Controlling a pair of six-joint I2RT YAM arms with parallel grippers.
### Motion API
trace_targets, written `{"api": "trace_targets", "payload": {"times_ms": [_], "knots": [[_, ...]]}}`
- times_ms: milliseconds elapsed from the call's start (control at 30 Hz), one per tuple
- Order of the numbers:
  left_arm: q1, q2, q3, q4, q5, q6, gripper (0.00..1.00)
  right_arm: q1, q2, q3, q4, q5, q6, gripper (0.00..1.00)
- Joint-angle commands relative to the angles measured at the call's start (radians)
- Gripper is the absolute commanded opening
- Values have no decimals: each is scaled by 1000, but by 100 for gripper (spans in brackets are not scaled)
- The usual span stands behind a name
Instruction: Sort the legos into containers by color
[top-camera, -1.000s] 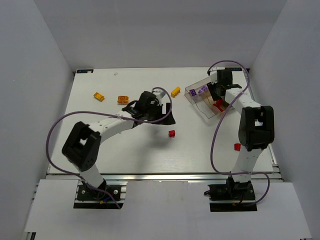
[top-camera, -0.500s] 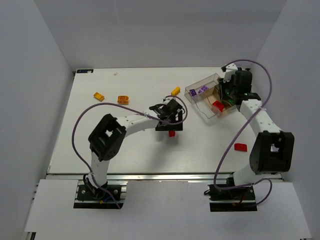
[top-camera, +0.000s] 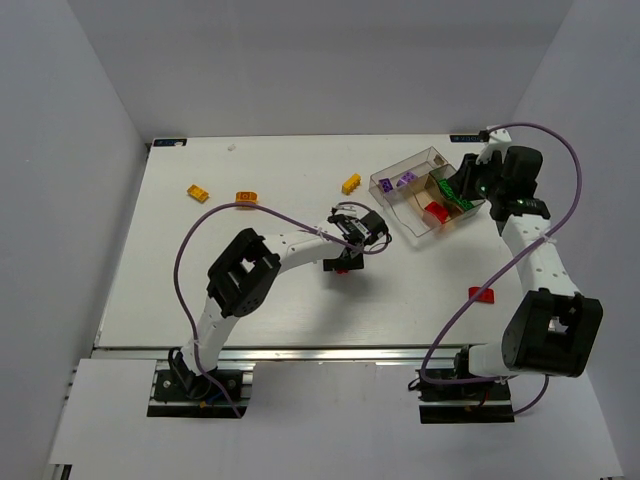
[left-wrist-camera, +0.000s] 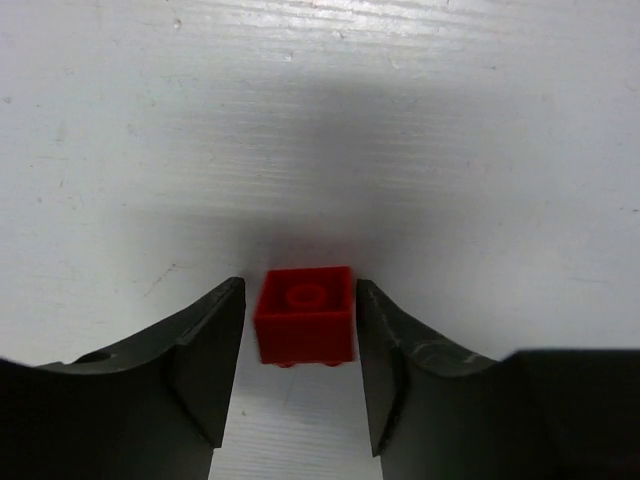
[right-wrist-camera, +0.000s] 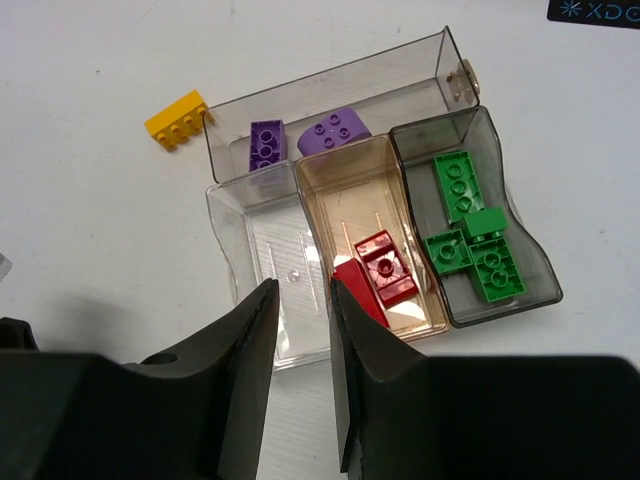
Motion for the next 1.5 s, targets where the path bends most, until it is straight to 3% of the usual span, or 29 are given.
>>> {"api": "trace_targets", "payload": {"times_ms": [0,33,133,167,200,300,467,567,700,900,1033,1100,1200,1333,1433,1467], "knots": [[-7,-15,20,-48,-46,-51,57,-25,-28,-2,28,-70,30,32],[-7,-17,20,-46,-41,-54,44,-31,-30,0,25,-72,29,32],[-7,-24,32,-17,-29,-42,26,-52,-45,-8,13,-81,23,38],[-7,-29,34,3,-24,-23,21,-54,-54,-10,4,-81,16,51],[-7,-35,40,26,-12,36,16,-68,-60,-13,-4,-76,15,85],[-7,-53,64,135,49,195,0,-89,-71,-16,-50,-47,12,89],[24,-86,63,406,332,438,0,-141,-99,-3,-146,31,41,89],[24,-49,128,474,382,506,0,-171,-157,-60,-153,30,42,89],[42,52,300,547,527,518,0,-206,-215,-120,-137,10,42,89],[62,198,382,828,689,405,0,-240,-249,-160,-168,-9,27,89],[62,295,530,918,692,350,0,-260,-277,-192,-189,-7,21,84],[62,319,522,984,691,319,1,-270,-298,-203,-194,-16,26,76],[62,360,514,1136,663,276,5,-287,-324,-229,-187,-41,41,74],[62,413,549,1205,614,232,7,-306,-332,-243,-196,-50,36,74],[62,440,577,1209,586,218,20,-315,-330,-253,-211,-78,7,77],[62,453,593,1204,569,221,32,-318,-329,-257,-217,-93,-20,81]]}}
